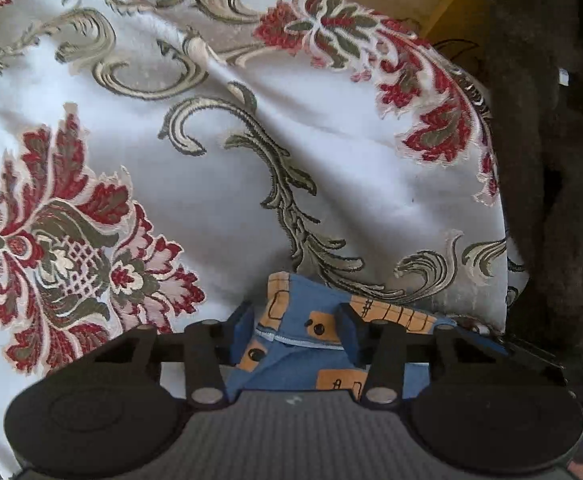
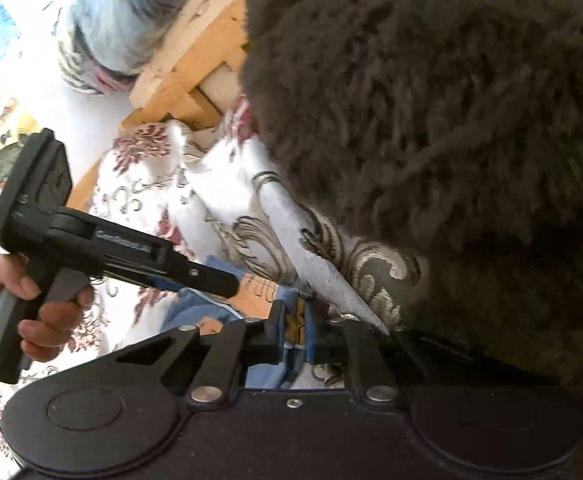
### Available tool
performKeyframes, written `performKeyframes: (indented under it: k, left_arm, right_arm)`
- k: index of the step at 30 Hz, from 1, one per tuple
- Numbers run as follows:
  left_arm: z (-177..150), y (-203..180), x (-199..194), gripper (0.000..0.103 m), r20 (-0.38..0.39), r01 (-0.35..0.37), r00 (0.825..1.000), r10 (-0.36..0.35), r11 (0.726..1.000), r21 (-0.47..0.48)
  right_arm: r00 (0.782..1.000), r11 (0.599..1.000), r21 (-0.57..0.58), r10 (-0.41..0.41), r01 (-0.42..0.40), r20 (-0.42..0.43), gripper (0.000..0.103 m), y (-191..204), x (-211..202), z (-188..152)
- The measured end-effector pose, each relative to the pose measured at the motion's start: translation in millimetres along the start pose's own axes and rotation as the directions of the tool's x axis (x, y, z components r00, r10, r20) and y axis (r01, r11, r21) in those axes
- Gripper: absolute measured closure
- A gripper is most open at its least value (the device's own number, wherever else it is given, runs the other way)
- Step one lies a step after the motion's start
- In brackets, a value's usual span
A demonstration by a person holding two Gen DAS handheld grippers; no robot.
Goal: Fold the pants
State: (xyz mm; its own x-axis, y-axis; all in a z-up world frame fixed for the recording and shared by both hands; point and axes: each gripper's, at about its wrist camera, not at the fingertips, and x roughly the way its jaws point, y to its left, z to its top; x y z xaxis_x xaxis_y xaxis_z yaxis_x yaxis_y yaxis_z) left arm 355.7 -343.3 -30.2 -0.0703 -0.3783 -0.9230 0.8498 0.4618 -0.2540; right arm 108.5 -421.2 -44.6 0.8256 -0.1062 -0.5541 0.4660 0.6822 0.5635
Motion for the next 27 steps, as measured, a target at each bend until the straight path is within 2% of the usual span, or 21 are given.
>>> performKeyframes:
  k: [2, 6, 9, 11, 13, 18, 20, 21, 25, 27]
  left_arm:
    - [-7.1, -5.4, -10.6, 0.032, 0.022, -0.014, 1.0, 0.014, 1.0, -0.022]
    - [-19.3, -9.2, -46.0, 0.026, 0.05, -0.001, 0.999, 0.006, 0.995, -0.097]
    - [-27.8, -3.8, -71.9, 0.021, 0.06, 0.055, 0.997, -0.044, 0.978, -0.202]
    - [-32.1, -1.0, -82.3, 0.019, 0.065, 0.106, 0.994, -0.092, 0.956, -0.272]
    - [-35.2, 1.0, -86.2, 0.017, 0.054, 0.126, 0.992, -0.114, 0.932, -0.339]
    - [-25.7, 3.2, -66.9, 0.017, -0.025, 0.074, 0.995, -0.1, 0.866, -0.494]
    - [-17.3, -2.9, -59.5, 0.017, -0.062, 0.024, 0.996, -0.064, 0.865, -0.501]
    - [-14.1, -6.8, -58.2, 0.017, -0.094, -0.021, 0.995, -0.03, 0.867, -0.497]
    - [-7.2, -17.0, -55.8, 0.02, -0.18, -0.136, 0.982, 0.053, 0.863, -0.486]
    - [-4.5, -19.6, -52.4, 0.021, -0.201, -0.18, 0.975, 0.094, 0.865, -0.468]
  right_arm:
    - [1.0, 0.999, -0.041, 0.021, -0.021, 0.009, 0.094, 7.2, -3.0, -0.6]
    - [0.996, 0.974, -0.213, 0.085, -0.08, 0.016, 0.094, 33.2, -12.1, -10.1]
    - [0.991, 0.919, -0.374, 0.131, -0.128, -0.017, 0.095, 56.8, -16.3, -24.5]
    - [0.988, 0.879, -0.452, 0.148, -0.152, -0.045, 0.095, 68.8, -17.1, -33.8]
    - [0.985, 0.84, -0.514, 0.155, -0.171, -0.074, 0.095, 77.7, -17.3, -41.9]
    - [0.983, 0.766, -0.616, 0.145, -0.183, -0.112, 0.095, 87.4, -17.0, -56.4]
    - [0.983, 0.739, -0.647, 0.142, -0.186, -0.12, 0.095, 89.7, -18.0, -61.6]
    - [0.982, 0.729, -0.658, 0.142, -0.19, -0.126, 0.103, 91.1, -18.4, -63.4]
    - [0.979, 0.679, -0.704, 0.14, -0.206, -0.151, 0.103, 97.5, -18.0, -73.0]
    - [0.978, 0.681, -0.702, 0.137, -0.207, -0.155, 0.103, 99.6, -18.8, -73.6]
